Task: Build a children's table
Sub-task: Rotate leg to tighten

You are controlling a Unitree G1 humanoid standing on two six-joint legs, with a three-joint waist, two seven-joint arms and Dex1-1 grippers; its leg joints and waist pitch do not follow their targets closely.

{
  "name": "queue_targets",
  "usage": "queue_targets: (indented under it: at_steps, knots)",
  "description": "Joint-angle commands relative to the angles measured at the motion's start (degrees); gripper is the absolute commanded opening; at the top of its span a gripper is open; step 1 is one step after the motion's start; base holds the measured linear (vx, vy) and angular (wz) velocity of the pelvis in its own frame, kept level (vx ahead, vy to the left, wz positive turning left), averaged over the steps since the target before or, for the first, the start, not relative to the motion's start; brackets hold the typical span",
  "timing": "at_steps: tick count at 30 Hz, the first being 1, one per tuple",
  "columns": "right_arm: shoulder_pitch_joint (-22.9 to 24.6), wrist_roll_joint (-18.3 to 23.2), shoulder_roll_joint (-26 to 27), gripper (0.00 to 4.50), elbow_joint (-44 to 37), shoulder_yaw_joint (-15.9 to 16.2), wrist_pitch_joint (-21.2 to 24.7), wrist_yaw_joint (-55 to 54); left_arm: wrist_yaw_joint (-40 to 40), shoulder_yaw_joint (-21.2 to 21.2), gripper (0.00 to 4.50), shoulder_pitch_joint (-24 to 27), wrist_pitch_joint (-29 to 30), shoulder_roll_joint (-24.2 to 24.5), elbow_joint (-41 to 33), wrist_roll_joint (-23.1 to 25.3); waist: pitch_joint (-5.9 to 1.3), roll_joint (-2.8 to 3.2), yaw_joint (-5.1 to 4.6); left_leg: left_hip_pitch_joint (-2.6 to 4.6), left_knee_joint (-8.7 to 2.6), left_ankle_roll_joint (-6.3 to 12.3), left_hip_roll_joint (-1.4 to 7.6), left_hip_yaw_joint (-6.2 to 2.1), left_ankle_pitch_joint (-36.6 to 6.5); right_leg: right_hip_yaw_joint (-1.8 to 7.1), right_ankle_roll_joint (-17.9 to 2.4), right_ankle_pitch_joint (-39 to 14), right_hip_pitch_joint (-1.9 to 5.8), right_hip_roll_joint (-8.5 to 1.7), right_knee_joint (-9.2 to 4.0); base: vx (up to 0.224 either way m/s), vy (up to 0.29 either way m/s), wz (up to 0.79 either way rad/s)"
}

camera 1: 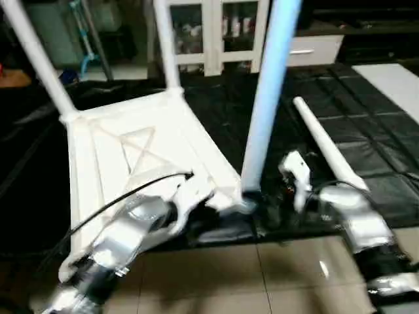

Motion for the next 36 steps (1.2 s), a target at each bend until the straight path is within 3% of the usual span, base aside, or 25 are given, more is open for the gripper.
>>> queue_targets:
  at_steps: [1, 2, 3, 6, 9, 10, 13, 15, 16, 19, 21, 22, 23, 24, 25, 29, 31, 36]
  knots:
    - [-0.5, -1.7, 1.7, 2.11, 2.1, -0.4, 1.2, -7.3, 3.2, -0.9, 0.00, 0.2, 1.2, -1.6, 3.6, 0.6, -2.23, -0.96, -0.59, -0.26, -5.01, 0.46, 0.89, -1.04, -20.8, 0.63, -6.7, -32.2, 1.85, -1.47, -5.51, 0.000, 0.000, 0.00]
    - [-0.8, -3.1, 3.6, 2.11, 2.7, -0.7, 1.0, -12.7, 6.3, 0.4, 0.00, -1.3, 0.5, -3.2, 5.7, 0.8, -2.26, -0.90, -0.72, -0.43, -5.11, 0.42, 0.95, -1.27, -21.3, 0.49, -6.1, -32.8, 1.95, -1.55, -5.54, -0.054, 0.011, -0.09]
    - [-1.2, -4.2, 6.1, 2.10, 3.4, -1.2, 0.5, -18.5, 10.2, 2.1, 0.00, -3.2, -0.7, -5.2, 8.4, 1.1, -2.07, -0.60, -1.62, -0.40, -5.01, 0.44, 0.66, -1.35, -23.3, 0.07, -4.8, -34.7, 1.38, -1.34, -6.24, -0.051, 0.012, -0.06]
    - [-2.5, -4.3, 12.6, 2.08, 4.2, -3.9, -2.6, -30.0, 16.2, 4.8, 0.00, -7.0, -3.6, -8.8, 13.4, 1.4, -2.62, -0.83, -2.45, -0.32, -4.85, 0.44, 0.33, -1.72, -23.3, -0.12, -4.5, -34.3, 1.28, -1.40, -6.47, -0.017, 0.004, -0.02]
    - [-3.4, -2.7, 17.7, 2.06, 3.0, -3.5, -5.8, -29.3, 18.4, 5.9, 0.00, -9.4, -5.8, -10.7, 16.1, 1.7, -2.77, -0.71, -2.82, -0.74, -5.05, 2.16, 0.60, -1.80, -22.5, 0.00, -6.0, -30.7, 1.27, -1.53, -6.40, 0.000, 0.000, 0.00]
    - [-3.2, -2.6, 18.2, 2.06, 2.1, -2.2, -6.3, -27.1, 18.1, 5.7, 0.00, -9.5, -6.1, -10.8, 16.3, 1.9, -2.83, -0.70, -2.78, -1.18, -5.24, 2.77, 0.89, -1.85, -21.5, 0.12, -7.1, -27.6, 1.68, -1.61, -5.98, 0.000, 0.000, 0.00]
    - [-2.4, -2.2, 18.0, 2.06, 0.3, -0.3, -6.7, -22.8, 16.6, 4.8, 0.00, -8.9, -6.2, -10.3, 15.8, 2.1, -2.90, -0.68, -2.61, -1.42, -5.48, 3.57, 1.23, -1.56, -19.4, 0.47, -10.2, -20.2, 1.88, -1.52, -5.26, 0.000, 0.000, 0.00]
    - [-1.3, -1.4, 16.6, 2.58, -2.2, 0.4, -6.6, -19.0, 13.8, 3.4, 0.00, -7.3, -6.4, -9.1, 14.5, 2.0, -2.96, -0.71, -2.55, -1.63, -5.48, 4.21, 1.24, -1.46, -19.1, 0.54, -10.7, -19.0, 2.12, -1.56, -5.04, 0.000, 0.000, 0.00]
    - [-0.9, -1.1, 15.6, 2.58, -3.2, 0.4, -6.6, -17.9, 12.2, 2.5, 0.00, -6.6, -6.7, -8.4, 13.9, 2.1, -3.10, -1.00, -2.27, -1.66, -5.32, 5.10, 1.26, -1.32, -17.6, 0.69, -10.9, -17.7, 2.30, -1.72, -4.95, 0.000, 0.000, 0.00]
    - [-0.6, -0.6, 13.6, 2.91, -4.7, -0.4, -6.2, -16.2, 9.0, 1.0, 0.00, -4.9, -6.7, -6.8, 12.2, 1.8, -3.23, -1.01, -2.57, -2.48, -5.18, 6.58, 1.38, -1.53, -13.5, 0.63, -11.5, -14.7, 2.95, -1.96, -4.23, 0.000, 0.000, 0.00]
    - [-0.5, 0.2, 8.3, 3.05, -6.6, -1.2, -4.1, -10.9, 2.8, -1.4, 0.00, -1.4, -6.9, -3.1, 7.4, 1.1, -3.32, -0.89, -2.15, -1.73, -4.76, 7.60, 1.49, -1.14, -11.4, 0.82, -13.0, -12.6, 2.49, -1.88, -4.18, 0.000, 0.000, 0.00]
    - [-0.5, 0.2, 8.3, 3.20, -6.6, -1.2, -4.1, -10.9, 2.8, -1.4, 0.00, -1.4, -6.9, -3.1, 7.4, 1.1, -3.33, -0.86, -2.00, -1.76, -4.69, 7.92, 1.55, -1.12, -10.8, 0.84, -13.3, -12.0, 2.52, -1.89, -4.08, 0.075, -0.023, 0.09]
    - [-0.3, 0.5, 4.7, 3.26, -7.6, -0.7, -2.7, -6.1, -1.4, -3.4, 0.00, 0.6, -8.0, -0.3, 4.4, 0.8, -3.42, -0.51, -1.45, -1.22, -4.44, 8.50, 1.63, -0.88, -9.7, 0.96, -13.8, -10.7, 2.11, -1.80, -3.96, 0.056, -0.013, 0.08]
    - [-0.3, 0.5, 4.7, 3.26, -7.6, -0.7, -2.7, -6.1, -1.4, -3.4, 0.00, 0.6, -8.0, -0.3, 4.4, 0.8, -3.49, -0.63, -1.30, -1.11, -4.37, 8.94, 1.78, -0.84, -9.0, 1.01, -14.3, -9.5, 2.11, -1.70, -3.79, 0.061, -0.009, 0.08]
    - [0.2, 0.4, 1.1, 3.26, -8.7, 0.4, -2.0, -0.8, -5.5, -4.8, 0.00, 2.5, -9.1, 2.1, 1.5, -0.2, -3.47, -0.49, -1.04, -1.42, -4.17, 9.50, 1.67, -0.70, -6.6, 1.07, -15.0, -7.1, 2.18, -1.60, -3.24, 0.000, 0.000, 0.00]
    - [1.2, 0.4, -5.2, 3.26, -10.0, 2.7, -1.3, 9.5, -10.3, -6.4, 0.00, 5.1, -9.2, 5.4, -2.7, -1.7, -3.55, -0.52, 1.51, -0.42, -3.65, 11.01, 1.71, -0.16, -3.2, 1.40, -17.0, -1.5, 1.82, -1.26, -2.43, 0.066, -0.005, 0.06]
    - [1.3, 0.6, -6.5, 3.26, -10.0, 3.2, -0.7, 11.5, -10.7, -6.5, 0.00, 5.5, -9.0, 5.9, -3.4, -1.6, -3.41, -0.55, 2.17, -0.58, -3.83, 10.64, 1.86, -0.13, -4.0, 1.51, -16.6, -2.9, 2.08, -1.45, -2.40, 0.000, 0.000, 0.00]
    - [2.2, 1.5, -11.3, 3.26, -10.3, 6.3, 1.1, 21.6, -13.0, -6.5, 0.00, 7.0, -7.8, 7.6, -6.2, -2.6, -2.72, -1.00, 2.27, -0.39, -4.78, 6.18, 2.05, -0.23, -12.4, 1.64, -14.2, -13.4, 2.13, -1.49, -3.44, 0.000, 0.000, 0.00]
